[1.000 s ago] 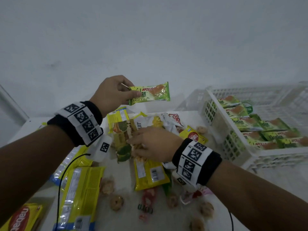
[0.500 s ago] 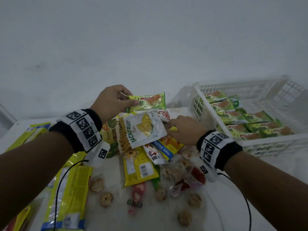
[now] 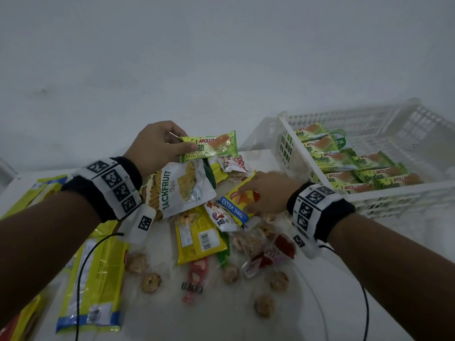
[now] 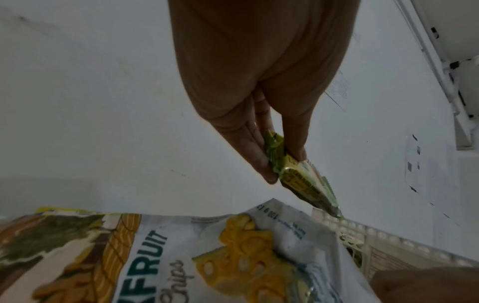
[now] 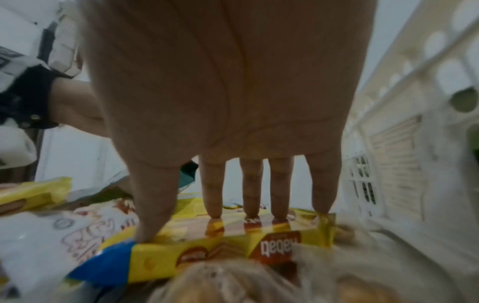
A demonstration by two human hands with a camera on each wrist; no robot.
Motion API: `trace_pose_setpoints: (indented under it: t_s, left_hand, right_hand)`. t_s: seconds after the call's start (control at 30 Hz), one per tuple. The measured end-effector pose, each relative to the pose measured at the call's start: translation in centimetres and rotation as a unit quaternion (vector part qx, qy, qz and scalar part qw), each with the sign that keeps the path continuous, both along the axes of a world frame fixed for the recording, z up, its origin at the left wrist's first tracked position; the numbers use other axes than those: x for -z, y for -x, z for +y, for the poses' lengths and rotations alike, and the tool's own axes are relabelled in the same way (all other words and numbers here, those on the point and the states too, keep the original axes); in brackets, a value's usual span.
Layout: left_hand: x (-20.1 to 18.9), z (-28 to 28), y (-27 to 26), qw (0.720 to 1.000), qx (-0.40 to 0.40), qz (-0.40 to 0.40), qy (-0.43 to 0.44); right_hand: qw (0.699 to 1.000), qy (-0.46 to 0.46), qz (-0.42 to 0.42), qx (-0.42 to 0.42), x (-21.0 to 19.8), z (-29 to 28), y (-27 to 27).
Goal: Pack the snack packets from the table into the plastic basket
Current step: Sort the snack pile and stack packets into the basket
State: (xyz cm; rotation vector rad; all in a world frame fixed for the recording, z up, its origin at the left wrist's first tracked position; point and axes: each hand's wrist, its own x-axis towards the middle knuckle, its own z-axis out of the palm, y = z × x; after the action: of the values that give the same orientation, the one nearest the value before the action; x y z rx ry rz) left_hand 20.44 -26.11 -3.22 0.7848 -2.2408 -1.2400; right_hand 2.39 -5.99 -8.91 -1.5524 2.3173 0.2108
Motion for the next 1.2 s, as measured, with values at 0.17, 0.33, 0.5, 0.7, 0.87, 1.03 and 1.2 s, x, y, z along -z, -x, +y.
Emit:
trace_pose_setpoints:
  t_s: [0.17, 0.33, 0.5, 0.7, 0.87, 1.03, 1.2]
  left_hand:
    - [1.1, 0.0, -0.3, 1.0, 0.002, -0.018, -0.003]
    - [1.7, 0.6, -0.5, 1.0, 0.004, -0.016, -0.009]
    - [1.5, 0.8, -1.2, 1.0, -0.001, -0.003, 0.001]
    - [1.4, 0.6, -2.2, 1.0, -0.011, 0.003, -0.001]
    - [1.4, 0.9, -2.5, 1.0, -0.003, 0.004, -0.005]
    - [1.6, 0.9, -2.3, 1.0, 0.0, 0.002, 0.001]
    - [1.7, 1.1, -2.1, 1.0, 0.006, 0.008, -0.002]
  right_hand:
    - [0.999, -0.035, 0.028, -0.021, -0.4, 0.7, -0.3]
    - [0.998, 0.001, 0.058, -0.035, -0.4, 0.4, -0.2]
    - [0.999, 0.034, 0.041, -0.002, -0.4, -0.3, 0.5]
    - [0.997, 0.001, 0.074, -0.032, 0.2, -0.2, 0.5]
    - [0.995, 0.023, 0.089, -0.045, 0.0, -0.7, 0.9]
    - [0.996, 0.057, 0.061, -0.006, -1.1, -0.8, 1.4]
    - [0.998, 0.015, 0.065, -0.014, -0.6, -0.1, 0.3]
